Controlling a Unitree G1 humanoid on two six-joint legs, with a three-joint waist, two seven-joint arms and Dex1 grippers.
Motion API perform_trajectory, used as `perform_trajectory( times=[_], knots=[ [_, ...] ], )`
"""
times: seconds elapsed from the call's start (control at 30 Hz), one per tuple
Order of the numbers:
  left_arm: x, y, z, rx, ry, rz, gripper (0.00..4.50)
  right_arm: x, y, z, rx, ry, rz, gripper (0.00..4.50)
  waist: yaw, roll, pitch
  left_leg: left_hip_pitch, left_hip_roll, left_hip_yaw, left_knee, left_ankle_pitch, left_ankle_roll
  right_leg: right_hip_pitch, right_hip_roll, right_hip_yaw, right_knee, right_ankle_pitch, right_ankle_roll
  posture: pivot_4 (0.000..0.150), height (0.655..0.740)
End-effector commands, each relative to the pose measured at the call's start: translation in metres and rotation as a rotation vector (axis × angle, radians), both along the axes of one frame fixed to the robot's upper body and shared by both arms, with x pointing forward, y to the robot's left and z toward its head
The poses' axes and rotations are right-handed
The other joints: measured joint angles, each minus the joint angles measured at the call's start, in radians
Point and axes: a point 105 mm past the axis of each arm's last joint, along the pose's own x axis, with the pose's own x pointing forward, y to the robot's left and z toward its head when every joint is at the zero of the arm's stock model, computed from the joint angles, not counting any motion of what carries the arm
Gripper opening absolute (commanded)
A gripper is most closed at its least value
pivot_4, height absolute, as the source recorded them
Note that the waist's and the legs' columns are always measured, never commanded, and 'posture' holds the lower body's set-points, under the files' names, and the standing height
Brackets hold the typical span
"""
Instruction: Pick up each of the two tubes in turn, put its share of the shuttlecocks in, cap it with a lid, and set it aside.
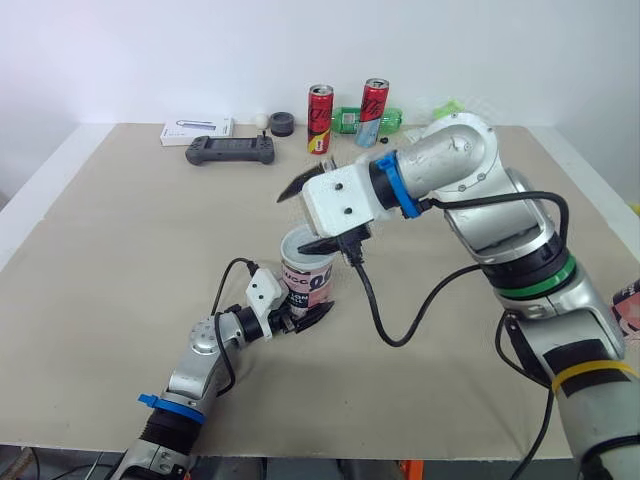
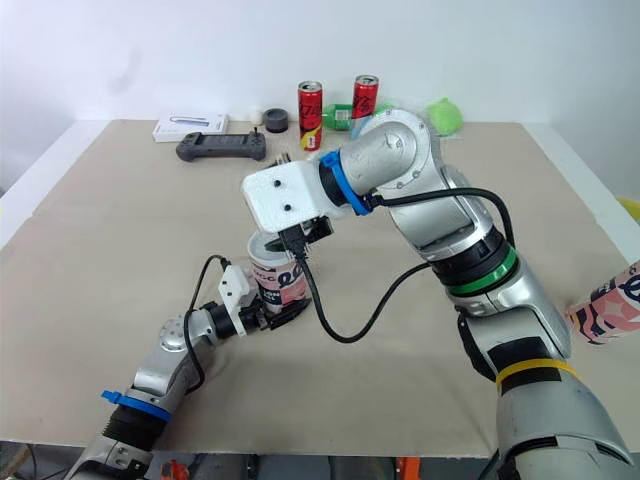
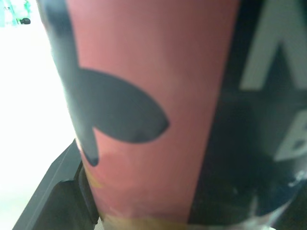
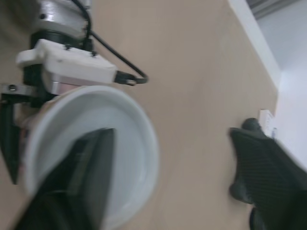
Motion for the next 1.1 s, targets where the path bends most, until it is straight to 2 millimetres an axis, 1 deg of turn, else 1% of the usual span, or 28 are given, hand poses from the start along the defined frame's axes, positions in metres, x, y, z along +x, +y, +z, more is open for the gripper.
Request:
perform_trajectory(
  times=[0.03,0.13,0.17,0.23,0.3,0.33,0.37,0.4,0.47,0.6,0.7,0.9,1.0,1.1],
  knots=[
    [0.001,0.006,-0.022,0.044,0.082,0.031,3.57,-0.002,-0.001,0.018,0.039,-0.034,0.01,4.47,0.0,0.0,0.0,0.0,0.0,0.0,0.0,0.0,0.0,0.0,0.0,0.0,0.0,0.0,0.0,0.15,0.74],
    [0.001,0.006,-0.022,0.042,0.082,0.031,3.57,-0.007,-0.001,0.045,0.152,-0.008,0.028,4.47,0.0,0.0,0.0,0.0,0.0,0.0,0.0,0.0,0.0,0.0,0.0,0.0,0.0,0.0,0.0,0.15,0.74],
    [0.001,0.006,-0.022,0.042,0.082,0.03,3.57,-0.009,-0.002,0.052,0.181,-0.003,0.034,4.23,-0.001,0.0,0.001,0.0,0.0,0.0,0.0,0.0,0.0,0.0,0.0,0.0,0.0,0.0,0.0,0.15,0.74],
    [0.0,0.006,-0.022,0.042,0.083,0.029,3.57,-0.009,-0.004,0.057,0.206,0.008,0.034,3.69,-0.001,0.0,0.001,0.0,0.0,0.0,-0.001,0.0,0.0,0.0,0.0,0.0,0.0,0.0,0.0,0.15,0.74],
    [0.0,0.005,-0.022,0.041,0.084,0.028,3.57,-0.008,-0.006,0.056,0.207,0.017,0.028,2.67,-0.001,-0.001,0.0,0.0,0.0,0.0,-0.001,0.0,0.0,0.0,0.0,0.0,0.0,0.0,0.0,0.15,0.74],
    [0.0,0.005,-0.022,0.041,0.084,0.027,3.57,-0.009,-0.008,0.055,0.204,0.031,0.029,2.07,-0.001,-0.001,0.0,0.0,0.0,0.0,-0.001,0.0,0.0,0.0,0.0,0.0,0.0,0.0,-0.001,0.15,0.74],
    [0.0,0.005,-0.022,0.04,0.084,0.026,3.57,-0.01,-0.008,0.052,0.2,0.049,0.034,1.63,-0.001,-0.001,0.0,0.0,0.0,0.0,-0.001,0.0,0.0,0.0,0.0,0.0,0.0,0.0,-0.001,0.15,0.74],
    [0.0,0.005,-0.022,0.04,0.084,0.026,3.57,-0.012,-0.01,0.05,0.193,0.066,0.038,1.04,-0.001,-0.001,0.0,0.0,0.0,0.0,-0.001,0.0,0.0,0.0,0.0,0.0,0.0,0.0,-0.001,0.15,0.74],
    [0.0,0.005,-0.022,0.04,0.084,0.027,3.57,-0.015,-0.013,0.043,0.168,0.093,0.038,0.04,0.0,-0.001,0.0,0.0,0.0,0.0,-0.001,0.0,0.0,0.0,0.0,0.0,0.0,0.0,-0.001,0.15,0.74],
    [0.0,0.006,-0.023,0.041,0.086,0.029,3.57,-0.014,-0.025,0.028,0.111,0.138,-0.003,0.04,0.0,-0.001,0.0,0.0,0.0,0.0,-0.001,0.0,0.0,0.0,0.0,0.0,0.0,-0.001,-0.001,0.15,0.74],
    [-0.001,0.006,-0.023,0.041,0.088,0.028,3.57,-0.011,-0.029,0.022,0.1,0.153,-0.027,0.04,-0.001,-0.001,0.0,0.0,0.0,0.0,-0.002,0.0,0.0,0.0,0.0,0.0,0.0,-0.001,-0.001,0.15,0.74],
    [-0.002,0.006,-0.023,0.042,0.089,0.025,3.57,-0.01,-0.029,0.026,0.138,0.149,-0.037,0.04,-0.001,-0.001,0.0,0.0,0.001,0.0,-0.002,0.0,0.0,-0.001,0.0,-0.001,0.0,-0.001,-0.001,0.15,0.74],
    [-0.002,0.006,-0.023,0.042,0.09,0.022,3.57,-0.008,-0.024,0.029,0.184,0.176,-0.034,0.97,-0.001,-0.001,0.0,0.0,0.001,0.0,-0.002,0.0,0.0,-0.001,0.0,-0.001,0.0,-0.001,-0.001,0.15,0.74],
    [-0.002,0.005,-0.023,0.042,0.091,0.021,3.57,-0.006,-0.022,0.029,0.204,0.209,-0.053,2.43,-0.001,-0.001,0.0,0.0,0.001,0.0,-0.002,0.0,0.0,-0.001,0.0,-0.001,0.0,-0.001,-0.001,0.15,0.74]
  ],
)
